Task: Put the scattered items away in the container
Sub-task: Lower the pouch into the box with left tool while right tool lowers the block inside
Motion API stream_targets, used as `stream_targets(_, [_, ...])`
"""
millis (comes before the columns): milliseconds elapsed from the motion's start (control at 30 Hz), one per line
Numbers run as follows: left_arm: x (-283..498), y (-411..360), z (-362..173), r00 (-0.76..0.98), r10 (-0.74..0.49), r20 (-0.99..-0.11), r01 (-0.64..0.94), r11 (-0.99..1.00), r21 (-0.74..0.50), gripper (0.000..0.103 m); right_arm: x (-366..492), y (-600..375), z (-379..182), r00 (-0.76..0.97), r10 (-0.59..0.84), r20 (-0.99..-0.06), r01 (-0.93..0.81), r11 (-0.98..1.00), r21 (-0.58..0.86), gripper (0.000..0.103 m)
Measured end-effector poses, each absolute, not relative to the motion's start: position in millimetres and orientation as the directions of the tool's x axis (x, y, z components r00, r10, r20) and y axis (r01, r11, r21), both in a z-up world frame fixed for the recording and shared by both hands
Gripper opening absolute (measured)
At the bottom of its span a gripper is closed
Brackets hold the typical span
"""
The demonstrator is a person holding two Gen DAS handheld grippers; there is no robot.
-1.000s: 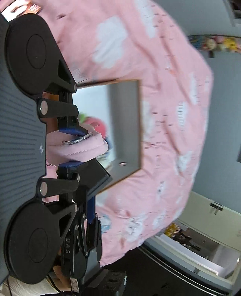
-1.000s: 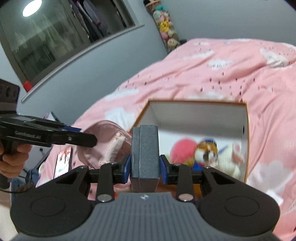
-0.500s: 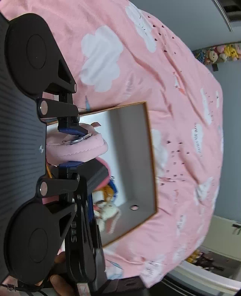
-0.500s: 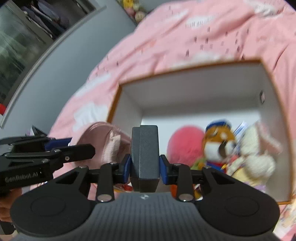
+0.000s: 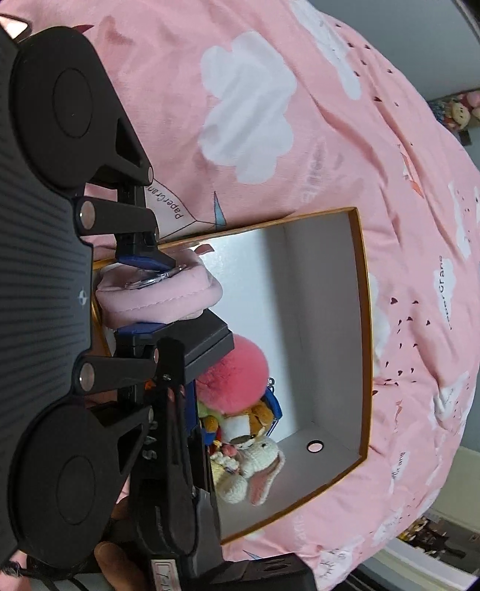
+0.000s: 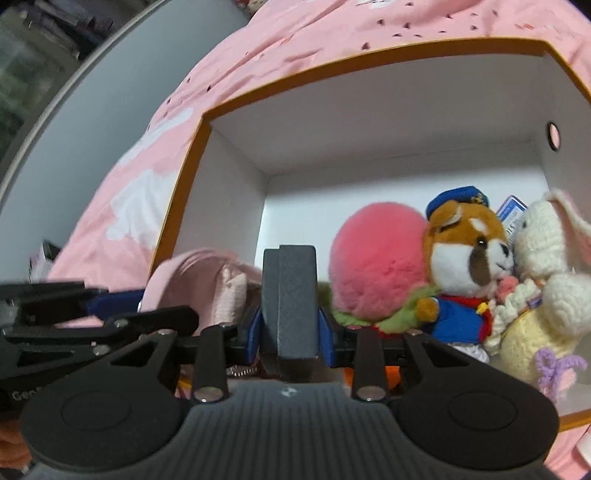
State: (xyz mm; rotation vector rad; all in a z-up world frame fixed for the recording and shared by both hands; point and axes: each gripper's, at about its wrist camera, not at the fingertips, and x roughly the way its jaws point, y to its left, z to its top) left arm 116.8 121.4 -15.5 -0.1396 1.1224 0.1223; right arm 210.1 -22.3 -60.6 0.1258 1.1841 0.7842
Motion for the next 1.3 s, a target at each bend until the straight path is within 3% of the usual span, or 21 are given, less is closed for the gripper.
stream_targets(333, [104.7, 122.6, -8.7, 0.479, -0.012, -0.878, -0.122, 0.989, -0.08, 0.043, 206.1, -22.9, -58.1, 0.065, 0.64, -0.766, -0.512, 0.68, 0.525, 0.04])
stream_targets(667, [100.6, 127.1, 0.2, 0.49, -0.025, -0.871, -0.135, 0.985, -0.105, 0.044, 210.0, -25.4, -62.5, 0.061, 0.651, -0.757, -0.48, 0.684, 0.549, 0.04])
stream_targets(767, [103.6, 131.3, 2.0, 0.478, -0.036, -0.878, -0.136, 0.984, -0.115, 0.034, 212.3, -28.9, -64.9, 0.056, 0.654, -0.754, -0.459, 0.688, 0.563, 0.04])
stream_targets(833, [109.3, 134.9, -0.5, 0.452, -0.034, -0.891, -0.141, 0.984, -0.109, 0.019, 213.9, -30.5, -65.7, 0.053, 0.661, -0.749, -0.449, 0.685, 0.573, 0.039])
stream_targets(1000, [116.3, 139.1, -1.5, 0.434, -0.06, -0.899, -0.131, 0.983, -0.128, 0.018, 218.3, -30.0, -70.8, 0.044, 0.681, -0.731, -0.419, 0.676, 0.606, 0.04])
stream_targets(1067, [116.9, 137.7, 1.3, 0.437, -0.065, -0.897, -0.127, 0.983, -0.133, 0.022, 219.3, -30.1, -72.8, 0.038, 0.687, -0.726, -0.409, 0.673, 0.616, 0.041])
stream_targets(1133, [118.4, 134.9, 4.4, 0.444, -0.062, -0.894, -0.116, 0.985, -0.126, 0.04, 220.1, -29.2, -73.4, 0.036, 0.688, -0.724, -0.408, 0.672, 0.618, 0.042])
stream_targets(1200, [122.4, 131.1, 3.5, 0.441, -0.053, -0.896, -0.107, 0.988, -0.112, 0.05, 220.2, -28.1, -73.2, 0.036, 0.689, -0.724, -0.414, 0.67, 0.617, 0.042])
stream_targets(1300, [131.1, 125.4, -5.8, 0.424, -0.005, -0.906, -0.112, 0.992, -0.058, 0.049, 220.2, -27.5, -73.7, 0.036, 0.691, -0.722, -0.419, 0.666, 0.616, 0.042])
